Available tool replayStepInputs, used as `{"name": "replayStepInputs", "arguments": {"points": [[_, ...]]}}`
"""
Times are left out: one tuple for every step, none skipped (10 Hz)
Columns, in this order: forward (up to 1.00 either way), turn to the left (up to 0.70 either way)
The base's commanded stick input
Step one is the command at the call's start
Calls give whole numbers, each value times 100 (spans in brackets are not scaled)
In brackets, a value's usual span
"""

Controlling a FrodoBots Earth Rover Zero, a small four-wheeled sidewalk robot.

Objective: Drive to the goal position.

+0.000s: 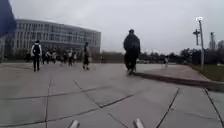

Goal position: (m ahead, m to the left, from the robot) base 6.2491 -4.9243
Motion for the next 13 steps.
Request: {"name": "replayStepInputs", "arguments": {"points": [[77, -3], [77, -3], [77, -3], [77, -3], [77, -3], [77, -3], [77, -3], [77, -3], [77, -3], [77, -3], [77, -3], [77, -3], [77, -3]]}}
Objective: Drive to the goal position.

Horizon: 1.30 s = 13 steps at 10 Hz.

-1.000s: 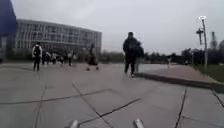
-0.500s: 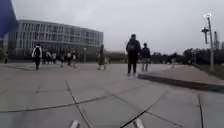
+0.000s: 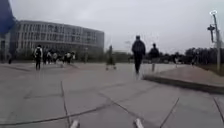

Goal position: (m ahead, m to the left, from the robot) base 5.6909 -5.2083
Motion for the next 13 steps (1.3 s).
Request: {"name": "replayStepInputs", "arguments": {"points": [[77, -3], [77, -3], [77, -3], [77, -3], [77, -3], [77, -3], [77, -3], [77, -3], [77, -3], [77, -3], [77, -3], [77, -3], [77, -3]]}}
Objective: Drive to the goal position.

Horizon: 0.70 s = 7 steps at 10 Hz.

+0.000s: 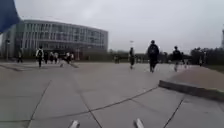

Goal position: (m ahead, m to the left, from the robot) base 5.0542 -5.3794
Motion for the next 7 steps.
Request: {"name": "replayStepInputs", "arguments": {"points": [[77, -3], [77, -3], [77, -3], [77, -3], [77, -3], [77, -3], [77, -3]]}}
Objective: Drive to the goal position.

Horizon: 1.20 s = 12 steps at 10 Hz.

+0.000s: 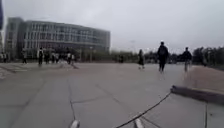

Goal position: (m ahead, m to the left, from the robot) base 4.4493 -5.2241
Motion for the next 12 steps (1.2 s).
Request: {"name": "replayStepInputs", "arguments": {"points": [[77, -3], [77, -3], [77, -4], [77, -35], [77, -38], [77, -38], [77, -38], [77, -38], [77, -38], [77, -38], [77, -38], [77, -38]]}}
